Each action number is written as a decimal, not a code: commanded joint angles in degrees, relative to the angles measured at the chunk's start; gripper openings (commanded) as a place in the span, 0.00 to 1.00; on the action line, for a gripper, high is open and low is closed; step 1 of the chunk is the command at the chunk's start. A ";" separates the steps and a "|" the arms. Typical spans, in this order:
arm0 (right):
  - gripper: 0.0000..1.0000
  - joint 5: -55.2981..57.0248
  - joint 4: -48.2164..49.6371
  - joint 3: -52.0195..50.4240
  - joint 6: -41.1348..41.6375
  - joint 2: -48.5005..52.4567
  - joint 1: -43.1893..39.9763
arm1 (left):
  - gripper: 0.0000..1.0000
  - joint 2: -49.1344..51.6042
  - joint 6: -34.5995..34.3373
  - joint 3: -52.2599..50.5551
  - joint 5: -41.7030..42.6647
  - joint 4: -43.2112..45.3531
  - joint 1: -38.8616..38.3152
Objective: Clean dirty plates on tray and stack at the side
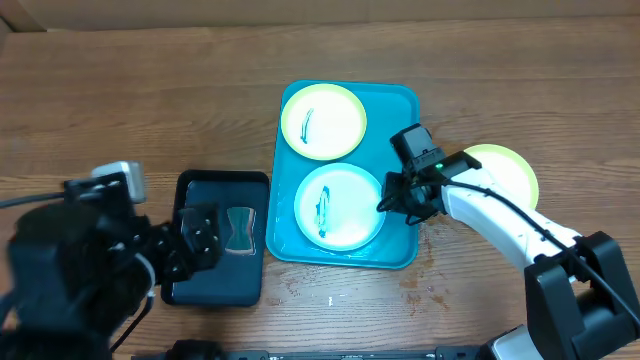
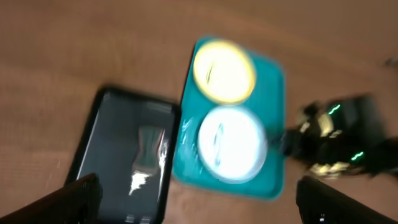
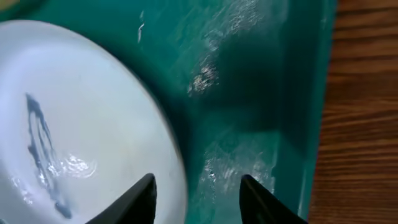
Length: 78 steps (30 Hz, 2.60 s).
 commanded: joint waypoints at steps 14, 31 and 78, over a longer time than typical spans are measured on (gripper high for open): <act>0.47 -7.89 -8.28 7.67 -5.95 -15.87 -0.70 | 0.62 27.43 5.70 -26.95 1.53 15.45 -1.25; 0.43 -7.87 -10.93 7.08 -5.97 -15.63 -0.70 | 0.04 56.63 5.20 -26.88 -4.59 24.63 -3.19; 0.41 -7.39 -11.10 7.06 -5.97 -15.63 -0.72 | 0.04 53.20 4.33 -17.75 -3.85 17.97 -4.59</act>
